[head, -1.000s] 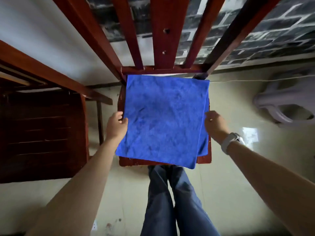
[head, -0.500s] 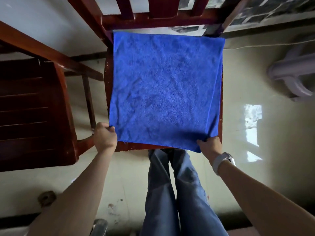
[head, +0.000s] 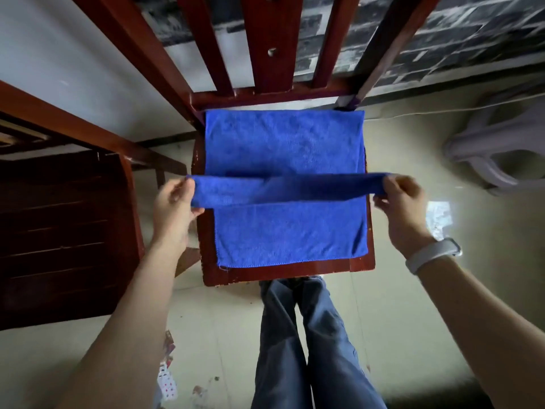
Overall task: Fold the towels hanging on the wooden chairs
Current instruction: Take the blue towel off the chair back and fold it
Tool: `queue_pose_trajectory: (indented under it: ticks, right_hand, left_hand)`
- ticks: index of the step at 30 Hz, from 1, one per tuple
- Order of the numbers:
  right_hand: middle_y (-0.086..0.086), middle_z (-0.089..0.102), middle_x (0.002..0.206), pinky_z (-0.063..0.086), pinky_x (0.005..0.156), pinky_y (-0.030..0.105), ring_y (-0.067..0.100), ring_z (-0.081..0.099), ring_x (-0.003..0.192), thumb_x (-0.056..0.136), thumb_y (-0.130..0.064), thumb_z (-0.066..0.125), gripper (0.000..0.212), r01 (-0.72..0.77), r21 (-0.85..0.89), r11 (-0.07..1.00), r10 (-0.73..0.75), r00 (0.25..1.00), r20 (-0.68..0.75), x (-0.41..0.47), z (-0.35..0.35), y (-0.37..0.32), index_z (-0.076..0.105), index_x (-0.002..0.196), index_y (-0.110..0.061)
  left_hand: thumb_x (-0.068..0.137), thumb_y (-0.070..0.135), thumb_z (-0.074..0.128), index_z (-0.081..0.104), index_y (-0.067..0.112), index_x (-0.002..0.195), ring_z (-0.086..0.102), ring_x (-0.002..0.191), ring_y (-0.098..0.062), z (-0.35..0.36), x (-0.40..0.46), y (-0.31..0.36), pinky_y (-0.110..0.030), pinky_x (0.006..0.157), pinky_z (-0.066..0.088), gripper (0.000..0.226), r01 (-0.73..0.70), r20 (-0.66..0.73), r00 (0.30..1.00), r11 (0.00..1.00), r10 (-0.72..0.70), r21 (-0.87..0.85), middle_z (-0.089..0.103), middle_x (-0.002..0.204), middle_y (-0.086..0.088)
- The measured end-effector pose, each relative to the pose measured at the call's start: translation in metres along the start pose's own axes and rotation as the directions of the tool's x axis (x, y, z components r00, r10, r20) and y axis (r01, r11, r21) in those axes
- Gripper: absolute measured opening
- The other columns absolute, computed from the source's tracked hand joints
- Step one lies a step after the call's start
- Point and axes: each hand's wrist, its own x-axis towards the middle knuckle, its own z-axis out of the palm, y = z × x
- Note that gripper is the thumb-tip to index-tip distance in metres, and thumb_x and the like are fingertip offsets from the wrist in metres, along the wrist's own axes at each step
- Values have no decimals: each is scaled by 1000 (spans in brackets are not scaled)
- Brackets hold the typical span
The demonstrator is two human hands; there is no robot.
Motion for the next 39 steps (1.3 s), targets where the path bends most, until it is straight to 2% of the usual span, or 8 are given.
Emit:
queue_pose_trajectory:
  ticks: [4,8,11,17,25,30,36,39]
  right_hand:
    - [-13,53,45,40,45,16,3,48,41,88,-16,50,17,250,83,965,-246,967,-61,6,-14,-17,49,72,-22]
    - [-3,54,52,45,53,23,7,51,46,89,-7,50,15,-89,-306,948,110,993,51,0,-25,67,62,82,-2]
    - [-4,42,38,33,44,23,15,39,45,84,-3,54,26,-290,-476,830,327,945,-5,0,-39,122,57,59,3]
    - [5,49,58,31,55,27,23,43,61,84,-10,59,12,-202,-629,751,271,963,13,-2,-44,141,58,73,-5]
    - [15,52,68,31,60,29,26,45,66,83,-8,55,16,-101,-648,755,181,982,59,-14,-24,138,63,74,3]
    - [8,49,63,30,50,27,18,38,54,80,-10,57,21,-208,-465,860,247,969,25,-17,-19,132,59,79,10]
    - [1,39,51,27,46,26,16,32,49,85,-13,56,28,-188,-512,838,278,955,104,-15,-26,128,47,58,-10]
    - [6,41,56,28,52,27,20,35,59,88,-17,55,31,-174,-510,843,244,967,74,-14,-38,124,53,62,0]
  left_hand:
    - [91,24,53,61,33,79,55,62,-5,-1,1,11,-14,47,43,17,-51,-3,999,993,51,-103,60,74,14]
    - [93,11,49,55,7,114,50,69,-12,5,-14,-66,-14,51,46,22,283,13,958,956,-285,80,55,81,-2]
    - [90,-1,49,53,-3,118,49,69,-9,-1,-28,-113,-18,55,48,29,398,5,912,890,-409,224,55,98,-12]
    - [86,13,60,65,-3,100,62,96,-36,-9,-42,-148,-43,89,47,22,181,-106,983,778,-147,601,67,102,-23]
    - [85,17,62,67,1,100,58,89,-20,8,-44,-144,-24,79,40,22,230,-151,972,844,-178,484,68,102,-15]
    - [85,19,62,65,2,98,59,88,-22,10,-41,-142,-22,72,39,22,184,-67,983,896,-171,403,66,97,-16]
    - [88,19,59,60,8,91,53,80,-17,9,-39,-137,-27,74,38,11,167,22,981,890,-194,423,60,84,-7]
    - [89,15,57,59,5,97,55,72,-15,2,-39,-133,-28,72,49,13,207,21,975,942,-221,263,58,84,-4]
